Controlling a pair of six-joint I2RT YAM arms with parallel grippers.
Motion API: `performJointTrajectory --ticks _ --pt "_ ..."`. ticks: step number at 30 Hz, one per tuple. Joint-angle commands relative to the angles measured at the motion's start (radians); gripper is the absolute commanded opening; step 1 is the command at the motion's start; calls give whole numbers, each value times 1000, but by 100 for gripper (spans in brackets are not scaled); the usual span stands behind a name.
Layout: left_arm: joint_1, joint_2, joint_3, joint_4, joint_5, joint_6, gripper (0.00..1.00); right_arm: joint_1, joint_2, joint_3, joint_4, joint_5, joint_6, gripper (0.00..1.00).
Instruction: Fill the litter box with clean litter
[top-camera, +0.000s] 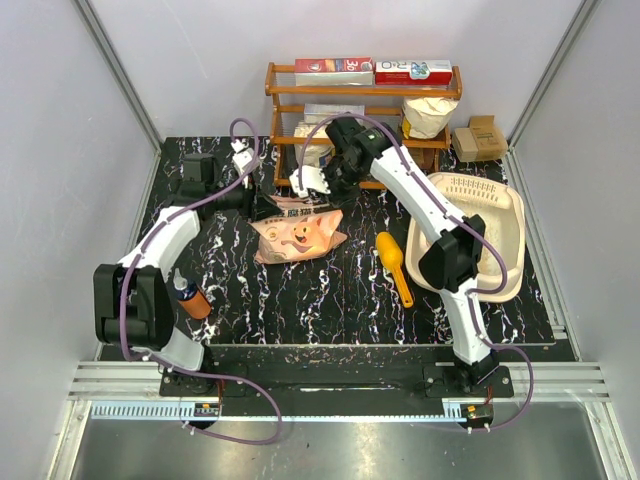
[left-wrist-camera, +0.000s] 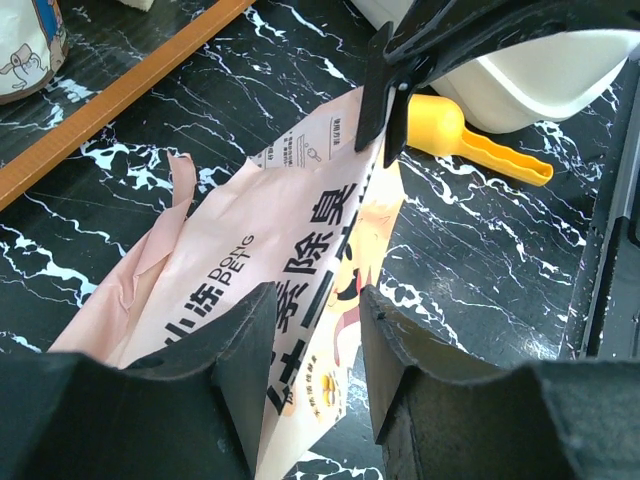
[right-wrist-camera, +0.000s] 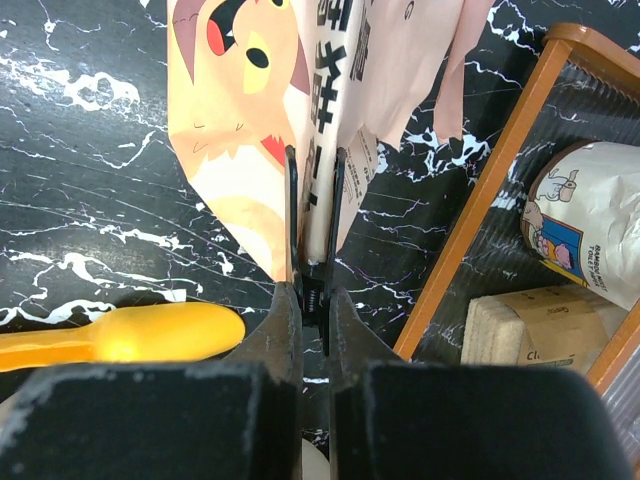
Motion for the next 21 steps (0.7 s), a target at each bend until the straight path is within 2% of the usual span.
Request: performJointTrajectory --ticks 1,13,16,21 --pt "6 -67 -11 70 7 -43 43 39 3 43 -272 54 28 0" --pt "21 -175 -74 105 -67 -87 47 128 31 58 -216 120 114 0" --pt "23 -201 -96 104 -77 -84 47 142 30 36 -170 203 136 0" --pt "21 -219 -110 101 -91 -84 47 153 19 46 -186 342 136 0"
